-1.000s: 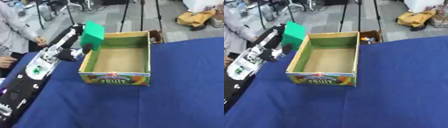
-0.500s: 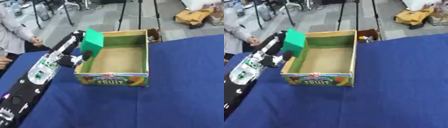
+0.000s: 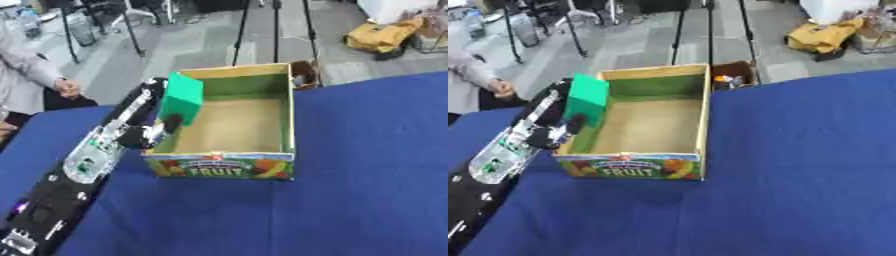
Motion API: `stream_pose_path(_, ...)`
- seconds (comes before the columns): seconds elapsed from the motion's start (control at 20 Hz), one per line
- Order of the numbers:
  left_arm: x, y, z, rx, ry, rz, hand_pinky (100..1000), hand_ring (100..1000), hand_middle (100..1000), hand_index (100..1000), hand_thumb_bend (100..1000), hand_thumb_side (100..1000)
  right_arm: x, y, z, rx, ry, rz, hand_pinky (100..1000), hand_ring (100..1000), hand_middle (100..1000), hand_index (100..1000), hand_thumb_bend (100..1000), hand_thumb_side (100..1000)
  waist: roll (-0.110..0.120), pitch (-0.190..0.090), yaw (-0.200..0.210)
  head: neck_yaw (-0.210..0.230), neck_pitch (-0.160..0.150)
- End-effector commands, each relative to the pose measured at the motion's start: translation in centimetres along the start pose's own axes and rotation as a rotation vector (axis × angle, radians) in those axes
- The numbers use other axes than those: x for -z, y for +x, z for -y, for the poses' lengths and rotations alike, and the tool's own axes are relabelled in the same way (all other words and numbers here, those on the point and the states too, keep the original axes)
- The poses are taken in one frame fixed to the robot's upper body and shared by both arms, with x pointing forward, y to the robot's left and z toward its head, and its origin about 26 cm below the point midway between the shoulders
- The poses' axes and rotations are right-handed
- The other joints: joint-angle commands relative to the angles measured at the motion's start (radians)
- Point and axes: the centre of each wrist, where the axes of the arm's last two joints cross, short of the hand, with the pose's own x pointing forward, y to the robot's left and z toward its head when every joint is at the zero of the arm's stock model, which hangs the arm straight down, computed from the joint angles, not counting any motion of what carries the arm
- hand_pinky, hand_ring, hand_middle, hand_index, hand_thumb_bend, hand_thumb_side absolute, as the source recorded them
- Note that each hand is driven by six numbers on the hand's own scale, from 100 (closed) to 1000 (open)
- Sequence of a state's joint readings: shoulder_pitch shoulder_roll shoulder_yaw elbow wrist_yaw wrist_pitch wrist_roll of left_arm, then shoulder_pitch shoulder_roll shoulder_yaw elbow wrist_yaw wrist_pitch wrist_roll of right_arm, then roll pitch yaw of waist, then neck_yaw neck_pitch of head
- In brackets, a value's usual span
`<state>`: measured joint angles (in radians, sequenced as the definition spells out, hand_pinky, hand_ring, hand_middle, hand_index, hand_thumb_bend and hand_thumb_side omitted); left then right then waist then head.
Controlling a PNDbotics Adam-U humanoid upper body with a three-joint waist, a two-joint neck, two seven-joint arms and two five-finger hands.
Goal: Pick up objects on the table and place them in the box.
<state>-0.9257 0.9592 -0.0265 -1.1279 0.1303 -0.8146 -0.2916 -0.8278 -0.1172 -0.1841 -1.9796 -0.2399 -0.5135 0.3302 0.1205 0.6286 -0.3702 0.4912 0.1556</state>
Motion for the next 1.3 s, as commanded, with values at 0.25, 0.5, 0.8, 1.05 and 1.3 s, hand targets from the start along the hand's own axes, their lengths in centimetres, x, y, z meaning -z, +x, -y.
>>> stream_pose_path(0.25,-0.5,0.1,-1.8,0.058,-0.142,0.069,620,675,733,757,100,750,0.9,0.5,0.3,0.000,0.020,0.038,886,901,473,834,100,541,0.001,-0.016,-0.004,-0.002,-0.009)
stream_pose_path(0.5,0.0,0.6,-1.9,0.031,-0.156,0.109,634,714,789,848,100,806,0.8,0.6,0.4,-0.002,0.022,0.034,888,902,473,834,100,539,0.001,-0.015,0.000,-0.005,-0.005)
stream_pose_path(0.8,0.3,0.9,-1.8,-0.010,-0.169,0.147,636,723,802,898,100,886,0.7,0.6,0.5,-0.004,0.016,0.028,891,905,472,836,100,533,0.003,-0.016,0.003,-0.005,-0.003)
stream_pose_path(1.05,0.7,1.1,-1.7,-0.049,-0.167,0.184,638,728,806,913,100,950,0.6,0.6,0.6,-0.008,0.014,0.020,892,906,473,837,100,528,0.006,-0.018,0.007,-0.007,0.001)
stream_pose_path(1.3,0.8,1.3,-1.8,-0.071,-0.194,0.208,640,732,806,885,100,928,0.5,0.7,0.7,-0.011,0.006,0.015,894,908,473,838,100,522,0.010,-0.020,0.006,-0.008,-0.004)
